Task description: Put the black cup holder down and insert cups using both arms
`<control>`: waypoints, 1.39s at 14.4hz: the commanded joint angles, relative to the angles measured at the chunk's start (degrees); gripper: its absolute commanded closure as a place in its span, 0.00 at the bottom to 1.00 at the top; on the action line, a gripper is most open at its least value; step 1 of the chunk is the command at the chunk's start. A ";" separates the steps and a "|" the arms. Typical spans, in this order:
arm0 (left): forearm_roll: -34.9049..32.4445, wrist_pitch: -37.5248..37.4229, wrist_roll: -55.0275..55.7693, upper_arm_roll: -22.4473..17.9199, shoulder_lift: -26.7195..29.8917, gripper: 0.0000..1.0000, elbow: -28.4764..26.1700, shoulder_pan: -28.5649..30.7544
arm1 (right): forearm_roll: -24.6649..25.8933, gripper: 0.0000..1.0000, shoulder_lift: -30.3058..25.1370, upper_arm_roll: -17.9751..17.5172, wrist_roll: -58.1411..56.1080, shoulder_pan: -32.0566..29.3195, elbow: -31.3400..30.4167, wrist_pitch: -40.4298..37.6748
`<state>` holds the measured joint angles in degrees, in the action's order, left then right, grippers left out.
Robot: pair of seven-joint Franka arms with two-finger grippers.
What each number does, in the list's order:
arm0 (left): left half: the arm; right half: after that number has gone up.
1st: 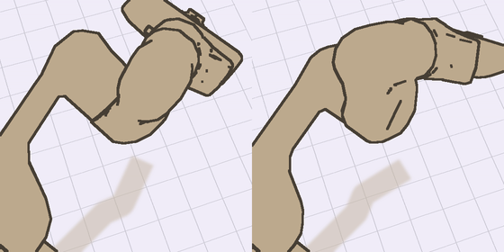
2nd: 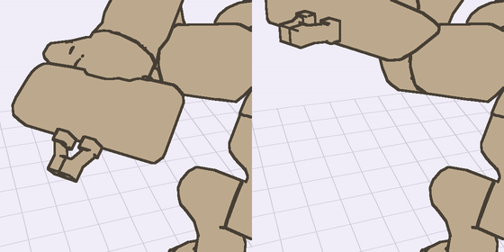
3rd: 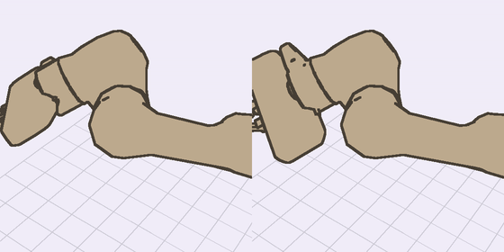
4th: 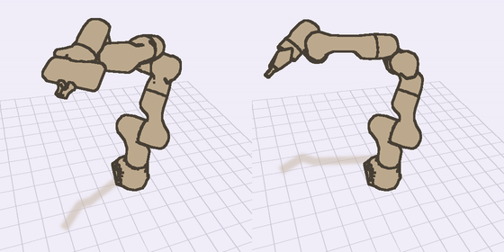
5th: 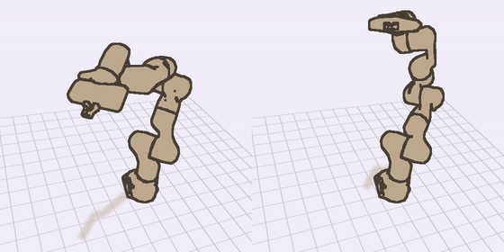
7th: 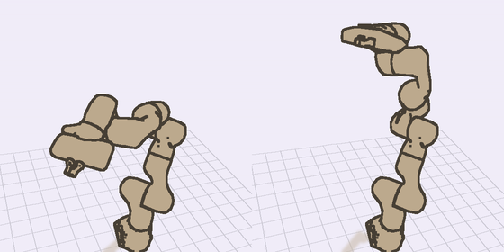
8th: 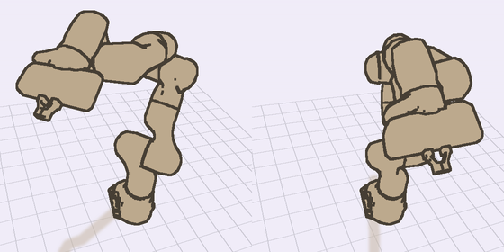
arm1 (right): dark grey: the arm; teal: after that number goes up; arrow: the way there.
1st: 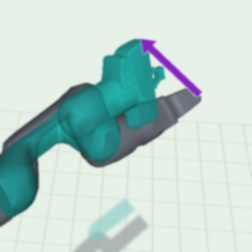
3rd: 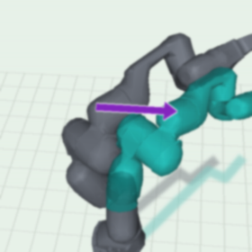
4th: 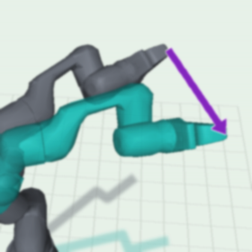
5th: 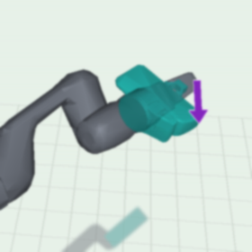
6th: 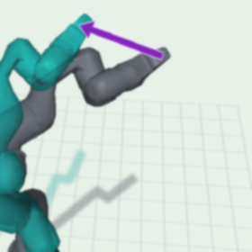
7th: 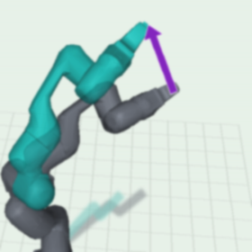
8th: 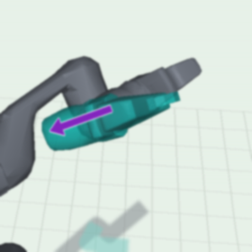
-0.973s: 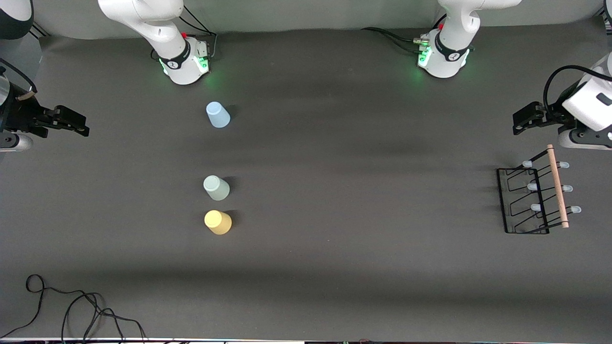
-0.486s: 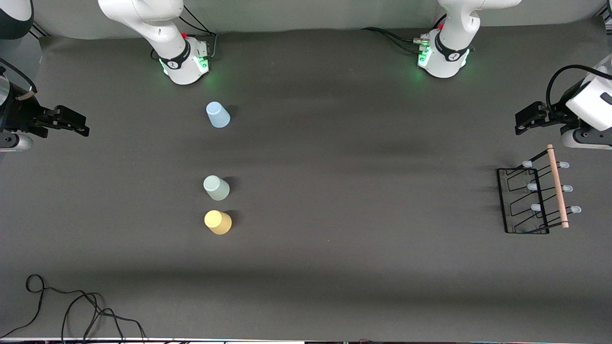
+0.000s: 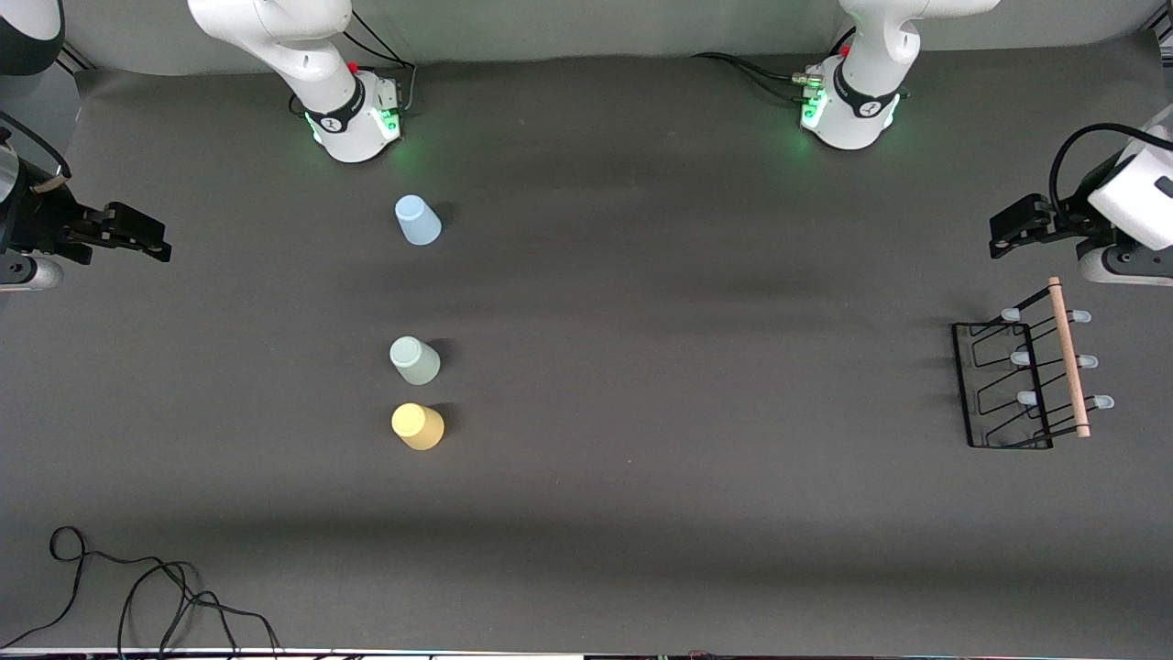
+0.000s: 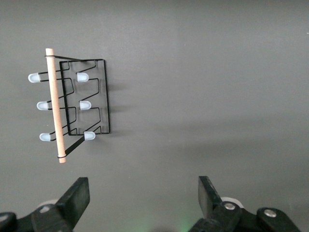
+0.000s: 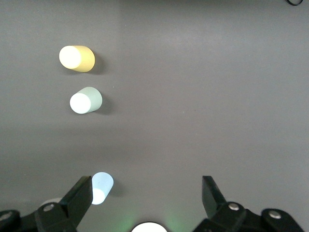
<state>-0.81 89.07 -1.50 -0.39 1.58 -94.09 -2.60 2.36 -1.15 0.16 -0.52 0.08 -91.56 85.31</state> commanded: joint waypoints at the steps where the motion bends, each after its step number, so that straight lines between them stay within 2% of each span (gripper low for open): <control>1: -0.68 -0.66 -4.89 -2.50 0.44 0.00 -1.35 1.19 | 0.19 0.00 -1.13 -0.43 -0.01 -0.26 -0.81 0.29; 3: -0.68 0.66 -15.50 -3.83 0.62 0.00 -3.37 6.79 | 0.19 0.00 -1.22 -0.34 -0.10 -0.35 -0.90 0.21; 7: -0.68 5.66 -26.97 -3.74 0.79 0.00 -6.80 18.23 | 0.10 0.00 -1.22 -0.34 -0.01 -0.35 -0.90 0.20; 10: -0.59 8.65 -26.98 -3.57 1.76 0.00 -9.96 18.34 | 0.10 0.00 -1.22 -0.34 0.08 -0.26 -0.90 0.20; 13: -0.59 19.52 -26.98 -3.57 1.41 0.00 -17.50 18.07 | 0.19 0.00 -1.31 -0.34 -0.01 -0.26 -0.90 -0.50; 20: -0.77 39.48 -27.51 -3.30 -7.81 0.00 -26.74 17.11 | 0.10 0.00 -1.31 -0.43 -0.01 -0.26 -0.90 -0.59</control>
<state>-1.32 123.89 -28.41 -3.35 -5.37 -117.72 15.81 2.36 -1.21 0.10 -0.52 0.08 -91.60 85.00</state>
